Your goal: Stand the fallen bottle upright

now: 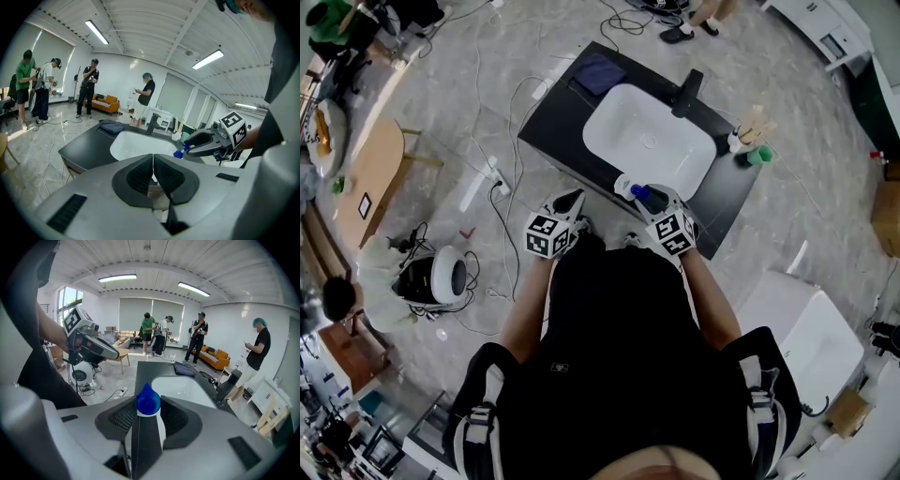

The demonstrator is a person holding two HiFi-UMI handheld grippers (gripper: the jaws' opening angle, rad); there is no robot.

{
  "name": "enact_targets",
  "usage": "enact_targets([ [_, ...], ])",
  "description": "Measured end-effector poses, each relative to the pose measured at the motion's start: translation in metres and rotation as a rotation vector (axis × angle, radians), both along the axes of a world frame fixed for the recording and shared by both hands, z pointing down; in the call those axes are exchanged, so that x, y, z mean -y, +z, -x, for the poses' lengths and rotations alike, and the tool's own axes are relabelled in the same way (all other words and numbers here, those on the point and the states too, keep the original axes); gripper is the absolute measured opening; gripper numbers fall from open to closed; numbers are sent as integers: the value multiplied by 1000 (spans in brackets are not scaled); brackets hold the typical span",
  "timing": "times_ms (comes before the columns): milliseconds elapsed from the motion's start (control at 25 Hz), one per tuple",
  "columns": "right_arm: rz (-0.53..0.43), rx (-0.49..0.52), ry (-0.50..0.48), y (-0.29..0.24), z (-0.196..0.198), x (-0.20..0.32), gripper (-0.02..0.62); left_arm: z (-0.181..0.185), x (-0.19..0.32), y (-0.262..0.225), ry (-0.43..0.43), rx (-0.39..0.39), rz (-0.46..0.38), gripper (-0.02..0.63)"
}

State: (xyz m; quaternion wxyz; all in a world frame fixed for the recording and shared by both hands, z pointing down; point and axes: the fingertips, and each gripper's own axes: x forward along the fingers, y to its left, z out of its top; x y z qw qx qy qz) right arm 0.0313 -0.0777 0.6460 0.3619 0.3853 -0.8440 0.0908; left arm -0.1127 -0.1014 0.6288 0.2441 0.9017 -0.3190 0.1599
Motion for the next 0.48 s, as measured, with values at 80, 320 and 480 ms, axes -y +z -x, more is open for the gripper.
enact_targets([
  [80, -1, -5, -3, -2, 4, 3, 209, 1, 3, 0, 5, -4, 1, 15],
  [320, -9, -10, -7, -6, 13, 12, 209, 5, 12, 0, 12, -10, 5, 15],
  [480, -5, -6, -2, -7, 16, 17, 209, 10, 19, 0, 9, -15, 7, 15],
])
